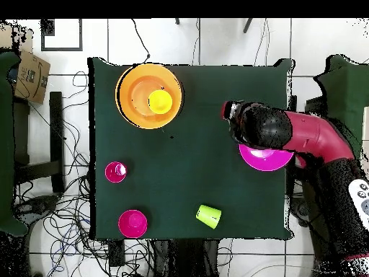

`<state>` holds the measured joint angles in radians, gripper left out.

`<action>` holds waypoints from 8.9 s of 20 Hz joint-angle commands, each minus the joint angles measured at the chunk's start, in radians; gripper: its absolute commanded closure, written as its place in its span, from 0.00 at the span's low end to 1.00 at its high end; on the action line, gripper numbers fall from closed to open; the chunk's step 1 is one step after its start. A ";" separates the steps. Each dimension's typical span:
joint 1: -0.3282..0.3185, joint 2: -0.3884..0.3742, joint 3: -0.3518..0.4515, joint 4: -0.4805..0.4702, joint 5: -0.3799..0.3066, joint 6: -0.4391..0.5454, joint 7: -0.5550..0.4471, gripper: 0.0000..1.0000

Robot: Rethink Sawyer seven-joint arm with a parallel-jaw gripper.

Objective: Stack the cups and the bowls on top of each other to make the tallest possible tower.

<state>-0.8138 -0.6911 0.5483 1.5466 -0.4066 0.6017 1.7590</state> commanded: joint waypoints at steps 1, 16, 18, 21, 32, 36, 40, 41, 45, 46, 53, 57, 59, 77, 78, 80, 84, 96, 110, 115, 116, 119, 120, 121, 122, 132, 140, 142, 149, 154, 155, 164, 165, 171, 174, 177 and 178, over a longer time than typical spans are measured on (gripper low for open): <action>-0.024 0.060 0.085 0.067 -0.129 0.105 -0.367 0.00; -0.076 0.086 0.129 0.086 -0.195 0.126 -0.384 0.00; -0.074 0.091 0.129 0.084 -0.201 0.128 -0.378 0.00; -0.072 0.099 0.131 0.090 -0.207 0.123 -0.364 0.00; -0.075 0.113 0.131 0.090 -0.226 0.118 -0.351 0.00; -0.078 0.122 0.129 0.084 -0.231 0.121 -0.356 0.00; -0.074 0.116 0.124 0.089 -0.230 0.115 -0.338 0.00; -0.072 0.108 0.121 0.094 -0.229 0.112 -0.325 0.00; -0.054 0.070 0.120 0.120 -0.205 0.123 -0.281 0.00; -0.048 0.062 0.117 0.123 -0.199 0.127 -0.268 0.00; -0.037 0.023 0.116 0.145 -0.178 0.143 -0.239 0.00; -0.034 0.025 0.110 0.142 -0.184 0.136 -0.234 0.00; -0.034 0.029 0.111 0.140 -0.186 0.132 -0.237 0.00; -0.008 -0.010 0.105 0.187 -0.156 0.145 -0.192 0.00; -0.005 -0.021 0.106 0.205 -0.150 0.138 -0.180 0.00; -0.001 -0.041 0.107 0.238 -0.140 0.121 -0.155 0.00; 0.013 -0.064 0.099 0.261 -0.129 0.106 -0.118 0.00; 0.021 -0.065 0.089 0.248 -0.124 0.113 -0.128 0.00; 0.040 -0.076 0.085 0.305 -0.117 0.059 -0.074 0.00; 0.071 -0.148 0.083 0.397 -0.075 0.038 -0.004 0.00; 0.082 -0.175 0.076 0.417 -0.060 0.037 0.021 0.00; 0.123 -0.247 0.045 0.442 -0.028 0.060 0.071 0.00; 0.148 -0.276 0.029 0.445 -0.017 0.077 0.096 0.00; 0.161 -0.289 0.018 0.447 -0.009 0.085 0.106 0.00; 0.178 -0.304 0.007 0.451 0.003 0.089 0.119 0.00; 0.395 -0.448 -0.114 0.471 0.115 0.179 0.277 0.00; 0.511 -0.429 -0.201 0.457 0.092 0.154 0.366 0.00; 0.517 -0.420 -0.214 0.464 0.084 0.133 0.365 0.00; 0.548 -0.378 -0.261 0.486 0.034 0.065 0.377 0.00; 0.555 -0.358 -0.294 0.496 0.008 0.019 0.357 0.00; 0.553 -0.352 -0.299 0.499 0.003 0.006 0.351 0.00; 0.614 -0.322 -0.373 0.509 -0.001 -0.051 0.386 0.00; 0.618 -0.318 -0.375 0.512 0.007 -0.057 0.383 0.00; 0.669 -0.299 -0.400 0.496 0.040 -0.049 0.390 0.00; 0.692 -0.261 -0.421 0.481 0.035 -0.078 0.401 0.00; 0.708 -0.240 -0.441 0.481 0.035 -0.099 0.406 0.00; 0.718 -0.228 -0.450 0.472 0.036 -0.093 0.411 0.00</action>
<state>-0.1258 -1.0245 0.1356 1.9804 -0.3340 0.5761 1.9774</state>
